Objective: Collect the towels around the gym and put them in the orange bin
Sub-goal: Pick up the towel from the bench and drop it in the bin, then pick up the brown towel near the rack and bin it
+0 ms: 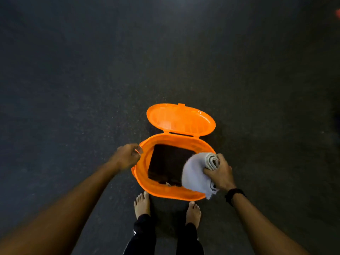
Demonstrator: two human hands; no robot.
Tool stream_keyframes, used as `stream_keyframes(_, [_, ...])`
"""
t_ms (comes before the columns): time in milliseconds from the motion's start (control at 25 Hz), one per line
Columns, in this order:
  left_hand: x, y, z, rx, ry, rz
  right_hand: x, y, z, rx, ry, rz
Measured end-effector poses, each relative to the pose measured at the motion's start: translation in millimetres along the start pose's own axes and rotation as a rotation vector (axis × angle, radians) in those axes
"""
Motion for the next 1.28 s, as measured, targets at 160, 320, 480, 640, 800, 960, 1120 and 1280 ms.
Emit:
stream_keyframes(160, [53.5, 15.5, -55.9, 0.091, -0.016, -0.035, 60.0, -49.0, -42.5, 0.08, 0.133, 0.012])
stream_keyframes(320, [93.8, 19.2, -91.7, 0.392, -0.065, -0.105, 111.1, -91.5, -49.1, -0.259, 0.088, 0.007])
stream_keyframes(480, [97.3, 4.9, -99.6, 0.408, -0.077, -0.091, 115.5, -85.9, -50.5, -0.511, 0.149, 0.067])
stream_keyframes(640, [70.6, -13.5, -79.8, 0.389, -0.087, -0.096, 94.5, -50.0, -38.0, -0.571, 0.175, 0.138])
stream_keyframes(800, [20.3, -33.5, -27.8, 0.352, -0.164, -0.086, 59.7, 20.6, -12.6, -0.566, 0.181, 0.174])
stream_keyframes(960, [-47.6, -57.0, 43.2, 0.282, -0.265, -0.06, 15.2, 124.3, 22.4, -0.504, 0.167, 0.256])
stream_keyframes(1120, [-120.5, -76.1, 116.4, 0.146, -0.416, -0.032, -29.1, 231.4, 59.9, -0.446, 0.157, 0.358])
stream_keyframes(1280, [-227.2, -87.4, 194.5, -0.037, -0.583, -0.005, -103.0, 339.5, 94.9, -0.36, 0.184, 0.487])
Point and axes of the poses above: each hand's wrist, its own x-axis towards the middle knuckle, its own z-axis out of the back of the hand, y = z × x, the point moved 6 cm from there along x, towards the middle knuckle, and after that the axes turned 10 degrees about x, right-handed, at the moved point
